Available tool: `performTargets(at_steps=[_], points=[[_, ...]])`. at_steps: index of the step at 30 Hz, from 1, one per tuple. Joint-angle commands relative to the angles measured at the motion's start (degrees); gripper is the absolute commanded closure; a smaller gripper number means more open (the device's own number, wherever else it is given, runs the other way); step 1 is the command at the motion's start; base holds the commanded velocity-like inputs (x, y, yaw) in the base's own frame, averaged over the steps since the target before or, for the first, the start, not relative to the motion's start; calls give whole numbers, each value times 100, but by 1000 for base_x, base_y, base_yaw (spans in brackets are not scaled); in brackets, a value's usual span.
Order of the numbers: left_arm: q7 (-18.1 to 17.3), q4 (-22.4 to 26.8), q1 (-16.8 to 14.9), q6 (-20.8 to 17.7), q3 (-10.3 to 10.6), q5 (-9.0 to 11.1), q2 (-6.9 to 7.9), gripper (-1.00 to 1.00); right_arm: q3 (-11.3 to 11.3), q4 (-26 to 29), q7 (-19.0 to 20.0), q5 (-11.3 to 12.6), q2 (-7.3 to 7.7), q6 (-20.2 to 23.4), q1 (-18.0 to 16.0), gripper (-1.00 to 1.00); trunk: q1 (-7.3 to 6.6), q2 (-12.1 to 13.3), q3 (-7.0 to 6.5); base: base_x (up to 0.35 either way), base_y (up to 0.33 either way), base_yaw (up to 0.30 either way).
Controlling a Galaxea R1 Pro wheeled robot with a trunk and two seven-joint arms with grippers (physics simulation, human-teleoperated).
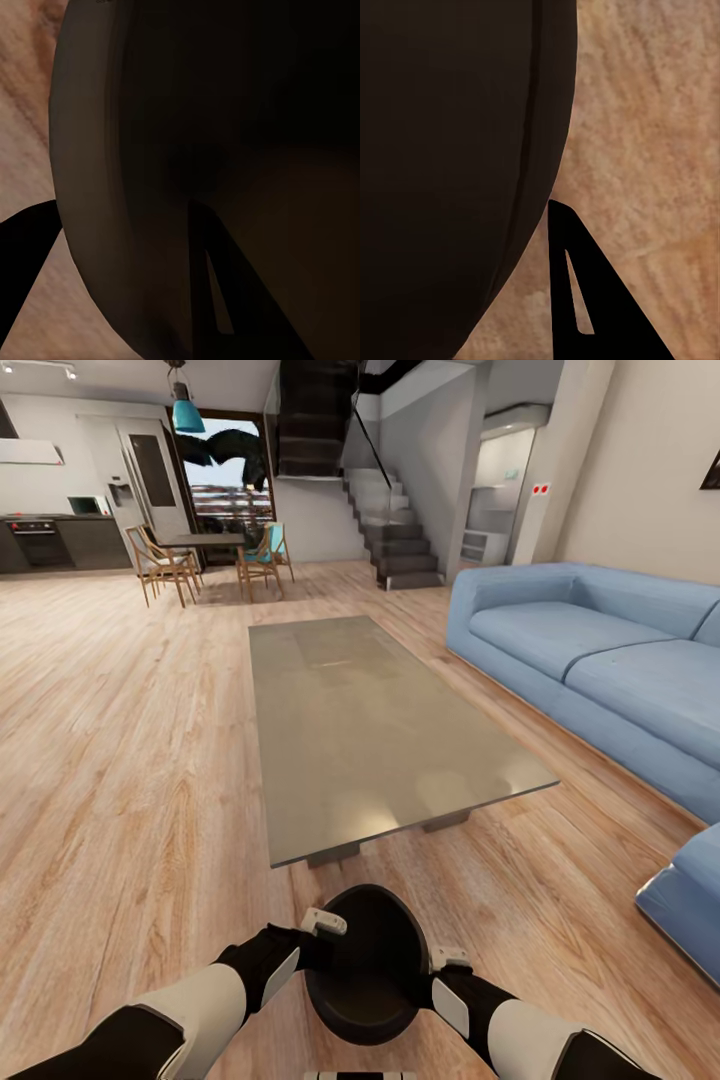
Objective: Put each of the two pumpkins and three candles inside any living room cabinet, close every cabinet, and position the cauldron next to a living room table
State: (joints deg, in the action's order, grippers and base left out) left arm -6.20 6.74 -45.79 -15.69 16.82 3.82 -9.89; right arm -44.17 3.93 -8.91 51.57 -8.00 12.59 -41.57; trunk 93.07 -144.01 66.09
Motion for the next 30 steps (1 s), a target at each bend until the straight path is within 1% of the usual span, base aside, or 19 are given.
performTargets(at_steps=[1,30], points=[[-13,20,26,-30,59,97,4,100,4,64,12,67,-27,-11,0,100,4,2,11,0,0,0],[-16,20,26,-30,59,101,4,100,0,64,14,64,-27,-11,0,100,4,2,20,0,0,0]])
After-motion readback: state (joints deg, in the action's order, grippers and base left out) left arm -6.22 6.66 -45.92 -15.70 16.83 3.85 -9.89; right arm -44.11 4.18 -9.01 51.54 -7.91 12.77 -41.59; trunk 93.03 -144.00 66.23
